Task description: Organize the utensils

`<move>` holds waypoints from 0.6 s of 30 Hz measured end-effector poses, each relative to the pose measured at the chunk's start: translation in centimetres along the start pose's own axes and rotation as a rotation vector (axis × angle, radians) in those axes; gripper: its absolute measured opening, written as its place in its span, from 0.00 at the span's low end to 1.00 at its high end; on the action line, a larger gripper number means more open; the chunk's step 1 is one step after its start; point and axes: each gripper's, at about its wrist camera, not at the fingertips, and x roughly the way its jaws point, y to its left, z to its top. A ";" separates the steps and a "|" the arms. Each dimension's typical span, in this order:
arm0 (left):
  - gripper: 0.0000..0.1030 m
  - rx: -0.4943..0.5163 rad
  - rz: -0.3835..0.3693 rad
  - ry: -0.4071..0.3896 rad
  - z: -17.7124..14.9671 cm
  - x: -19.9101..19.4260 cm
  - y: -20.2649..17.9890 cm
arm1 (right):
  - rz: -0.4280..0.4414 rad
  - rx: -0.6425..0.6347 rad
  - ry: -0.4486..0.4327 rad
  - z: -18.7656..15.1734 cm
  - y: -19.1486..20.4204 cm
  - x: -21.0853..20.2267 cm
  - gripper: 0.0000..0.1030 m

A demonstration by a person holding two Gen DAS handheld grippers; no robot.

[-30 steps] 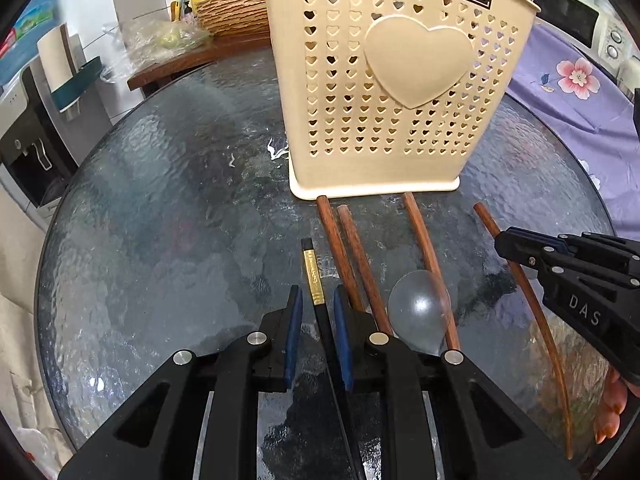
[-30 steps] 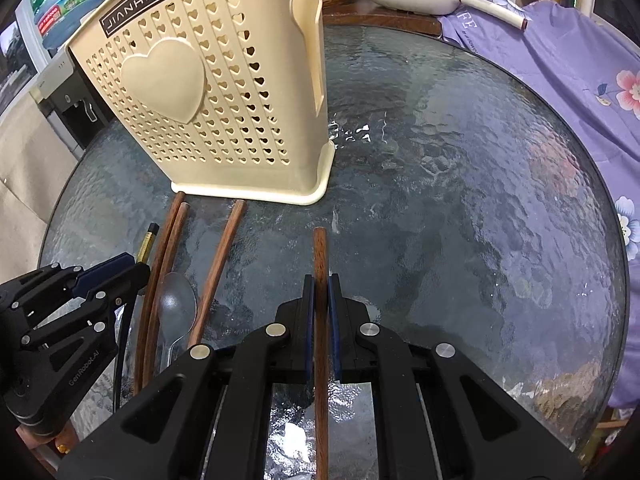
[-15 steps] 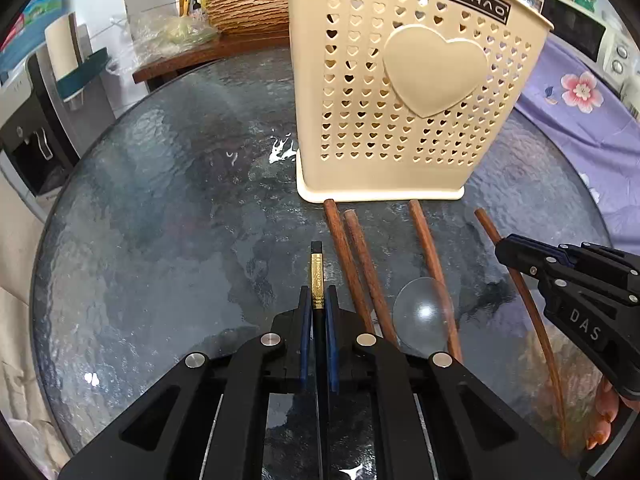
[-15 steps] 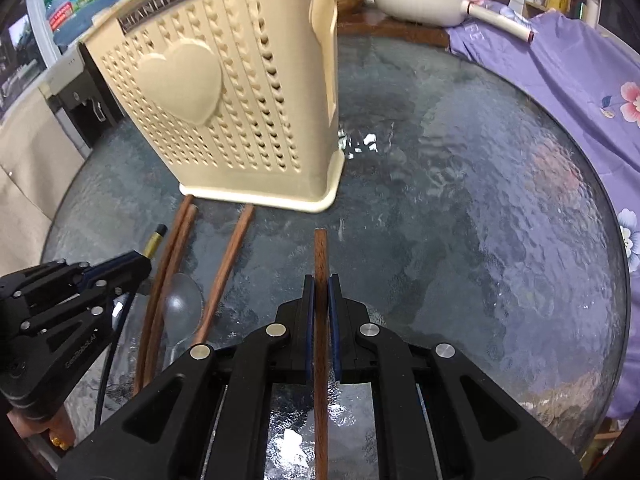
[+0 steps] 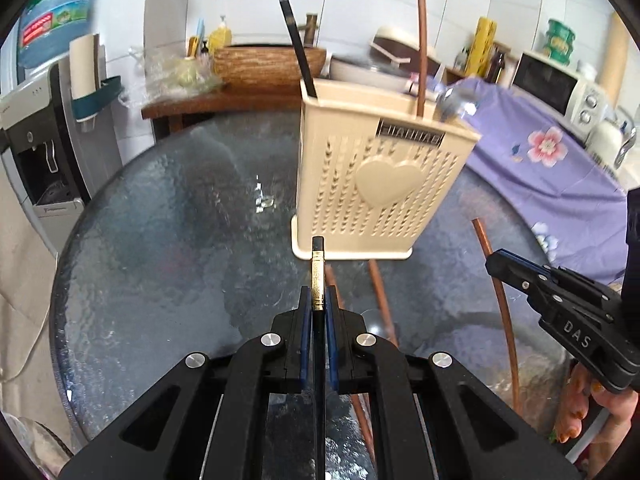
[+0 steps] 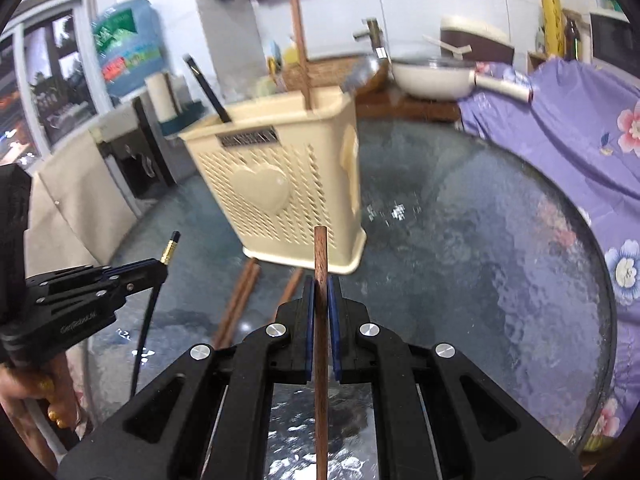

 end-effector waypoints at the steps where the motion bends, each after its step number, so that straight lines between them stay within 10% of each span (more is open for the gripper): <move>1: 0.06 -0.002 -0.004 -0.009 0.0 -0.4 0.0 | 0.006 -0.006 -0.017 0.2 0.2 -0.5 0.07; 18: 0.06 -0.010 -0.041 -0.090 0.4 -3.8 -0.3 | 0.062 -0.018 -0.150 1.0 1.6 -5.5 0.07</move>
